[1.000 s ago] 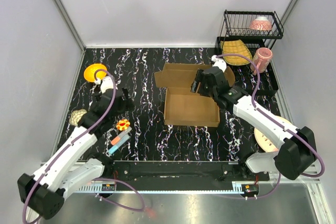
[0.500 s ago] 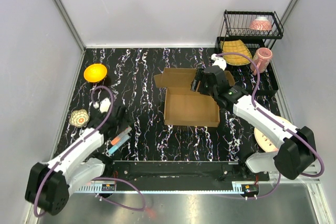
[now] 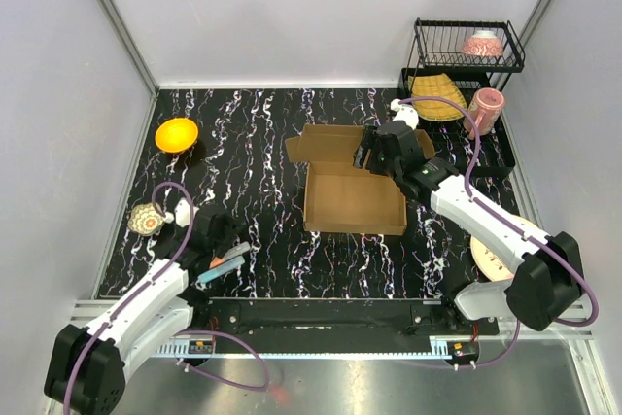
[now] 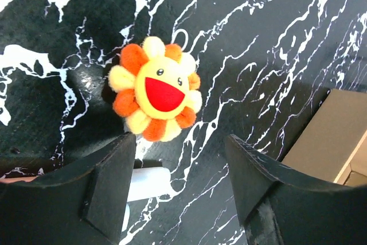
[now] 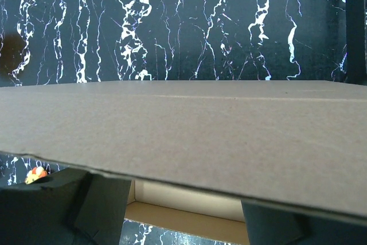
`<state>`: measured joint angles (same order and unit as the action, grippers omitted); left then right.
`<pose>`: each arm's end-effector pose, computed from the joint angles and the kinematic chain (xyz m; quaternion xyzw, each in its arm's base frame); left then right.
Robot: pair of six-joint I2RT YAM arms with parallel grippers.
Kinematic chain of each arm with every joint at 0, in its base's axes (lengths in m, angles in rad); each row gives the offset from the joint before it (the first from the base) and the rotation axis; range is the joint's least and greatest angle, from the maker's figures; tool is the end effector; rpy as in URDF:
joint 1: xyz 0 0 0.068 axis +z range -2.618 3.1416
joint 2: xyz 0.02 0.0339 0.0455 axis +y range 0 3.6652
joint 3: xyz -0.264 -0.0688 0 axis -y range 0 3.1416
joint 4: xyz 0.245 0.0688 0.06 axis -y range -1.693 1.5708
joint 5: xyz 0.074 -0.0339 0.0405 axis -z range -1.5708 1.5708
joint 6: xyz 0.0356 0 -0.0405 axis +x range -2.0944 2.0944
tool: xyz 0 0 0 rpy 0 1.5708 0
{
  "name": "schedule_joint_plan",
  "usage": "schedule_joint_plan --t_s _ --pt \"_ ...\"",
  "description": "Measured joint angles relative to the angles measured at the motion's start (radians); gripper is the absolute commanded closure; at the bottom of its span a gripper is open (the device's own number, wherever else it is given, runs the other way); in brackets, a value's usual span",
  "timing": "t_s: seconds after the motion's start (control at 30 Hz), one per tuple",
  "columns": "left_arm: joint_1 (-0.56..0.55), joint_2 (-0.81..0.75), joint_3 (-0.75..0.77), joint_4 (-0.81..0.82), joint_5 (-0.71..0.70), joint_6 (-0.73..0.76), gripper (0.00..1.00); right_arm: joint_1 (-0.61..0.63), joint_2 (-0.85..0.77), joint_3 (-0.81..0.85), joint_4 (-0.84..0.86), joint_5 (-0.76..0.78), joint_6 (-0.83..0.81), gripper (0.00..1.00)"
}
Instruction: Fold the paper box
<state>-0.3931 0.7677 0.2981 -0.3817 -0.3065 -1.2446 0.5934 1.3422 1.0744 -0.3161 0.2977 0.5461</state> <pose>0.1397 -0.0463 0.1583 -0.4310 0.8202 -0.1565 0.3420 0.2566 0.1605 0.3041 0.0496 0.8724 0.1427 0.4649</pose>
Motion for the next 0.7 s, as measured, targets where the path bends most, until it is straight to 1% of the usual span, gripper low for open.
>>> schedule_joint_plan --t_s 0.1,0.23,0.27,0.33,0.37,0.57,0.6,0.7 --pt "0.013 -0.002 -0.024 0.02 -0.002 -0.03 0.37 0.0 0.001 0.0 0.001 0.0 0.0 0.27" --pt "0.026 -0.028 -0.066 0.04 -0.01 -0.074 0.46 -0.001 0.002 0.0 0.005 0.0 0.0 0.27" --pt "0.03 -0.036 -0.074 0.046 -0.011 -0.082 0.51 -0.001 0.003 0.0 0.004 0.0 0.0 0.27" --pt "0.036 -0.041 -0.089 0.055 -0.013 -0.1 0.56 -0.001 0.008 0.0 0.005 0.0 0.0 0.27" --pt "0.039 -0.042 -0.094 0.062 -0.014 -0.106 0.61 -0.001 0.011 0.0 0.005 -0.001 0.0 0.27" --pt "0.043 -0.053 -0.121 0.085 -0.019 -0.131 0.73 -0.001 0.017 0.0 0.005 -0.001 0.0 0.27" --pt "0.043 -0.057 -0.125 0.087 -0.021 -0.135 0.78 -0.001 0.017 0.0 0.005 -0.001 0.0 0.27" --pt "0.043 -0.069 -0.132 0.087 -0.027 -0.145 0.85 -0.001 0.018 0.0 0.005 -0.001 0.0 0.27"
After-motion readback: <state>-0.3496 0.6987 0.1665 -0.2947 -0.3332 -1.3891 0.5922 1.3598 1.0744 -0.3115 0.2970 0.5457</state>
